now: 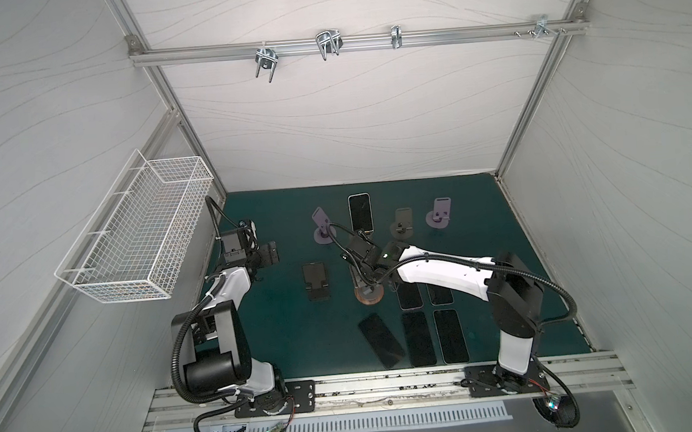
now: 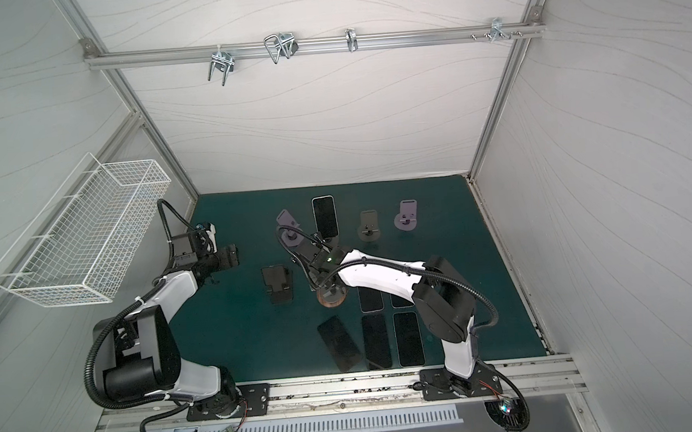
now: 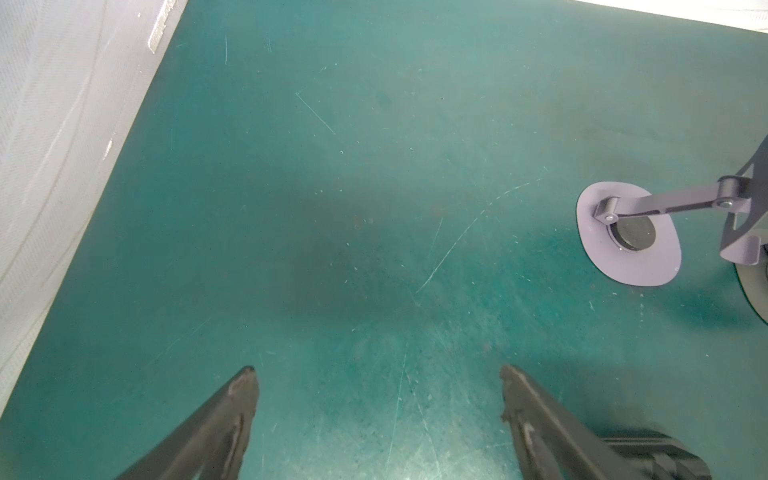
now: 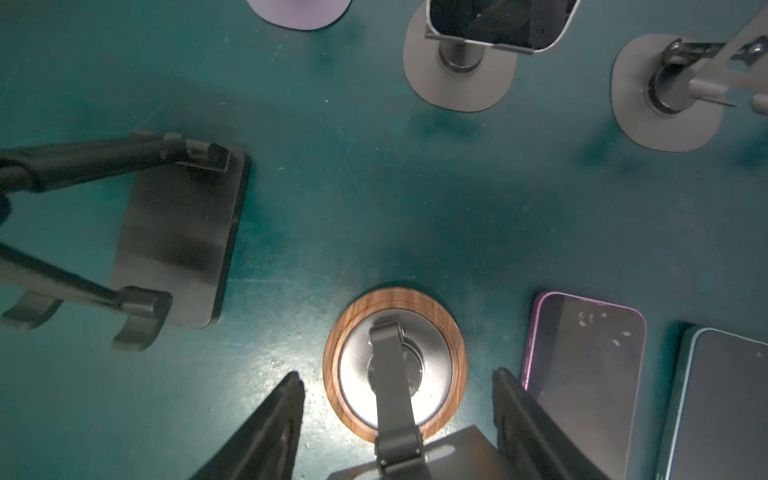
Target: Remove the phone from the phone stand
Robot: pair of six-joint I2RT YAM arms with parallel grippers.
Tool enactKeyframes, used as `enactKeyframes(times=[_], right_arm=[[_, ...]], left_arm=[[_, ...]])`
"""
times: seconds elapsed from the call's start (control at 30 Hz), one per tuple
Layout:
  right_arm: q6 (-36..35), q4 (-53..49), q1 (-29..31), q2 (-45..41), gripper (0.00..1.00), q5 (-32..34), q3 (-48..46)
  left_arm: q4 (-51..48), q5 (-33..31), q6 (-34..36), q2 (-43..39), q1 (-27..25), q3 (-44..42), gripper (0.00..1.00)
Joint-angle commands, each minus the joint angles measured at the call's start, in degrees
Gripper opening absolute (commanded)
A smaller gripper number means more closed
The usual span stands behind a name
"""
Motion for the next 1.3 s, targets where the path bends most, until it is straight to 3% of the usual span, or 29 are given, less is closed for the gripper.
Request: enactKeyframes(times=[0.0,0.33,0.57,0.73,0.9,1.27], right_arm=[[-0.44,0.93,0.17,-0.13,0.67,-0.41,0.55],[-3.14,-2.48,-0.81,-4.83,0.64,-0.70,3.72],[-5.33,-4.31,-6.24,-10.80,0.63,-1.37,1.83],[-6.14,-3.08,-14.31,-14.78,0.62,-6.39,-2.57],[-9.40,-4.17,-22.04,-17.79,0.63,-6.78,-4.02],[-14.59,-2.91,-47.55,-21.81,0.64,-8.63,-11.75]], left_arm=[[0.64,0.81,1.32,-0.22,0.32,1.00,0.93],[0.30,0.94,1.38,0.11,0.33,1.38,0.92],[0.37,0.97,1.36,0.10,0.33,1.38,0.92],[0.13,1.00,1.38,0.45,0.31,1.70,0.91],[0.22,0.96,1.39,0.16,0.33,1.45,0.91],[0.48,0.97,1.75,-0.25,0.31,0.97,0.91]])
